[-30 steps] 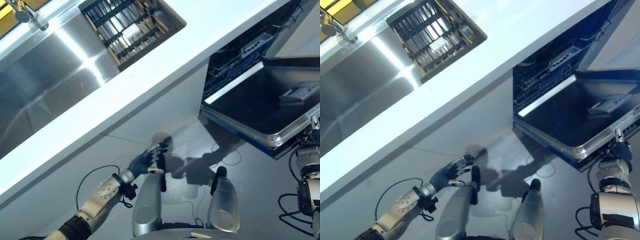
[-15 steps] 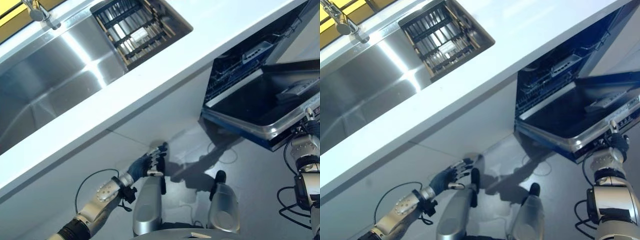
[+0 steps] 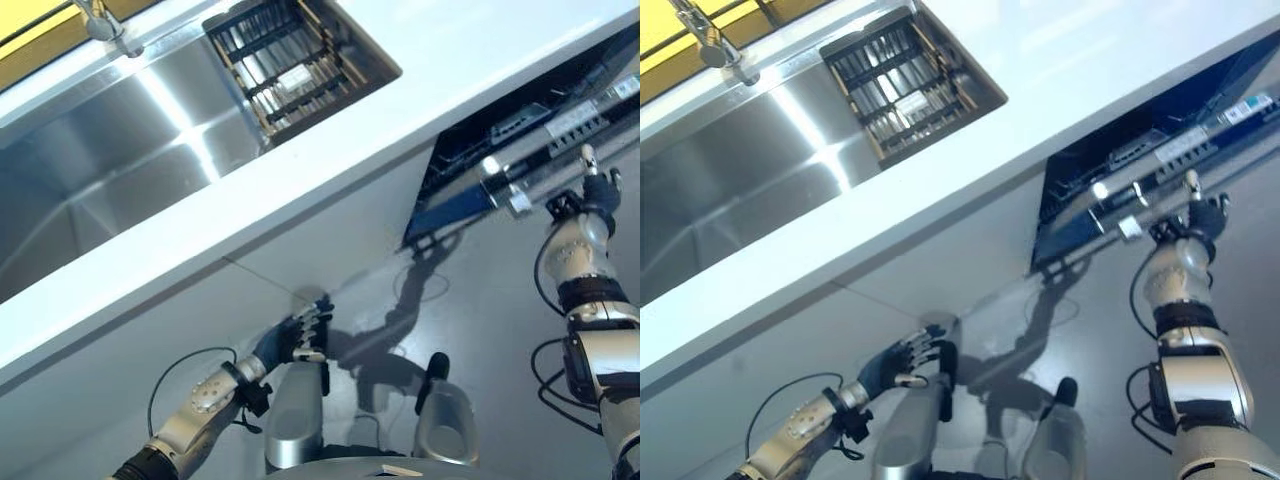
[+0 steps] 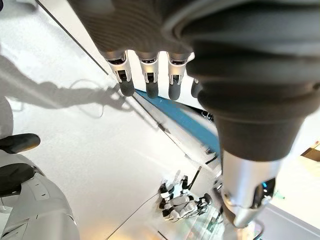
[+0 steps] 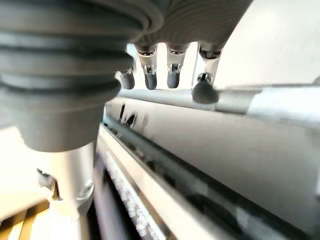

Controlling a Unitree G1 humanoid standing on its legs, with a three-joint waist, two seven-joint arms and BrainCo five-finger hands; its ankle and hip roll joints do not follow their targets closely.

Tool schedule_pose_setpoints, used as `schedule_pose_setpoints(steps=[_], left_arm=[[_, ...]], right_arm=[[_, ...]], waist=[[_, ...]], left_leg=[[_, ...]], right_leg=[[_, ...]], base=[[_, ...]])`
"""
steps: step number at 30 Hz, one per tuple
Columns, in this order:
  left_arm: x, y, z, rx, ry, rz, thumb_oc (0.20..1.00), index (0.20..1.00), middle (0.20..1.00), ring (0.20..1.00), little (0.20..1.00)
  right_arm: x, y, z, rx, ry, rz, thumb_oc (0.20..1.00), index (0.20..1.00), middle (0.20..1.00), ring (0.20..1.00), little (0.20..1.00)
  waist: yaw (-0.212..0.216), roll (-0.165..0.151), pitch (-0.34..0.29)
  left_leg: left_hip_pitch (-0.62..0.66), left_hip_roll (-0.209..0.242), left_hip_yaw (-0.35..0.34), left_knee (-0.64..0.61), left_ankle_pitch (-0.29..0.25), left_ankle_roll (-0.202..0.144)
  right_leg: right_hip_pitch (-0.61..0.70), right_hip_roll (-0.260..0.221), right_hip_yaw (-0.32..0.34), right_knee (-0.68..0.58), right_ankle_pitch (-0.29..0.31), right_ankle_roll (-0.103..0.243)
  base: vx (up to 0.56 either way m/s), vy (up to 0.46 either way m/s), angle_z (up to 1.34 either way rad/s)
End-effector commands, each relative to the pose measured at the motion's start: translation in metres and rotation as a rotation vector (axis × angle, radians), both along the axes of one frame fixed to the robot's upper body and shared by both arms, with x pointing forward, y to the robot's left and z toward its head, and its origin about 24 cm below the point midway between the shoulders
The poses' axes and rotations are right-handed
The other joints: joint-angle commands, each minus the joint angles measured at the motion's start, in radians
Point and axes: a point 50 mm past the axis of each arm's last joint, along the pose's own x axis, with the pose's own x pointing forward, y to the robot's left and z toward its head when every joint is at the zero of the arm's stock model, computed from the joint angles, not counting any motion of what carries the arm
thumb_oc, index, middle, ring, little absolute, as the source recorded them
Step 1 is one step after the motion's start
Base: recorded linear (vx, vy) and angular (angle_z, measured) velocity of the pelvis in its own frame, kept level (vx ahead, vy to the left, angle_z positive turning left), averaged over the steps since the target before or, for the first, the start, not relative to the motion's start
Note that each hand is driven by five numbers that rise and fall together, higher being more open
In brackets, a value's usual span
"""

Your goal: Pick up plates and place into dishwasher.

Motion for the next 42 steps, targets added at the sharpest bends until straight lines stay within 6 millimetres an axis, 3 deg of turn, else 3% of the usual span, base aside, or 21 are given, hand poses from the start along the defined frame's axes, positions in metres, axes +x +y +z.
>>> schedule_pose_setpoints(steps=[1, 10, 13, 19, 27, 33, 37, 42], left_arm=[[0.003, 0.003, 0.015, -0.035, -0.077, -0.002, 1.0, 1.0, 1.0, 1.0, 1.0], [-0.002, 0.011, 0.007, -0.026, -0.04, 0.024, 1.0, 1.0, 1.0, 1.0, 1.0], [-0.003, 0.015, 0.005, -0.023, -0.031, 0.036, 1.0, 1.0, 1.0, 1.0, 1.0], [-0.005, 0.023, 0.006, -0.006, -0.03, 0.035, 1.0, 1.0, 1.0, 1.0, 1.0], [-0.006, 0.028, 0.005, 0.006, -0.035, 0.048, 1.0, 1.0, 1.0, 1.0, 1.0], [-0.007, 0.035, 0.004, -0.019, -0.04, 0.117, 1.0, 1.0, 1.0, 1.0, 1.0], [-0.007, 0.041, 0.005, -0.036, -0.053, 0.177, 1.0, 1.0, 1.0, 1.0, 1.0], [-0.009, 0.048, 0.001, -0.049, -0.053, 0.251, 1.0, 1.0, 1.0, 1.0, 1.0]], right_arm=[[0.031, 0.064, 0.061, -0.143, -0.181, 0.255, 1.0, 1.0, 1.0, 1.0, 1.0], [0.034, 0.071, 0.05, -0.174, -0.135, 0.319, 1.0, 1.0, 1.0, 1.0, 1.0], [0.037, 0.077, 0.047, -0.142, -0.153, 0.447, 1.0, 1.0, 1.0, 1.0, 1.0], [0.033, 0.066, 0.031, -0.102, -0.14, 0.435, 1.0, 1.0, 1.0, 1.0, 1.0], [0.032, 0.061, 0.026, -0.079, -0.13, 0.422, 1.0, 1.0, 1.0, 1.0, 1.0], [0.02, 0.054, 0.017, -0.102, -0.163, 0.364, 1.0, 1.0, 1.0, 1.0, 1.0], [0.004, 0.076, 0.001, -0.157, -0.201, 0.463, 1.0, 1.0, 1.0, 1.0, 1.0], [-0.02, 0.081, -0.018, -0.224, -0.22, 0.454, 1.0, 1.0, 1.0, 1.0, 1.0]], waist=[[0.089, -0.076, -0.066], [0.127, -0.092, -0.102], [0.14, -0.098, -0.11], [0.15, -0.113, -0.115], [0.15, -0.124, -0.125], [0.125, -0.142, -0.149], [0.085, -0.164, -0.169], [0.047, -0.181, -0.208]], left_leg=[[-0.045, 0.006, 0.001, 0.172, -0.146, -0.007], [-0.02, 0.006, -0.011, 0.17, -0.153, -0.01], [-0.016, 0.008, -0.016, 0.17, -0.152, -0.012], [-0.014, 0.013, -0.016, 0.172, -0.154, -0.012], [-0.009, 0.027, -0.006, 0.174, -0.154, -0.012], [0.021, 0.033, 0.018, 0.142, -0.146, -0.009], [0.041, 0.031, 0.033, 0.14, -0.158, 0.004], [0.079, 0.033, 0.061, 0.109, -0.159, 0.012]], right_leg=[[0.045, -0.054, -0.013, -0.062, 0.046, 0.006], [0.111, -0.064, -0.047, -0.093, 0.048, 0.013], [0.129, -0.064, -0.055, -0.099, 0.044, 0.016], [0.146, -0.066, -0.073, -0.109, 0.05, 0.023], [0.156, -0.06, -0.066, -0.118, 0.054, 0.03], [0.158, -0.062, -0.056, -0.126, 0.059, 0.032], [0.149, -0.062, -0.025, -0.121, 0.057, 0.032], [0.153, -0.056, 0.002, -0.137, 0.061, 0.035]], base=[[0.06, 0.036, 0.21], [0.05, 0.041, 0.15], [0.04, 0.022, 0.07], [0.01, -0.008, 0.06], [0.0, -0.013, 0.02], [0.0, 0.0, 0.0], [0.02, 0.004, -0.01], [0.04, 0.013, -0.08]])
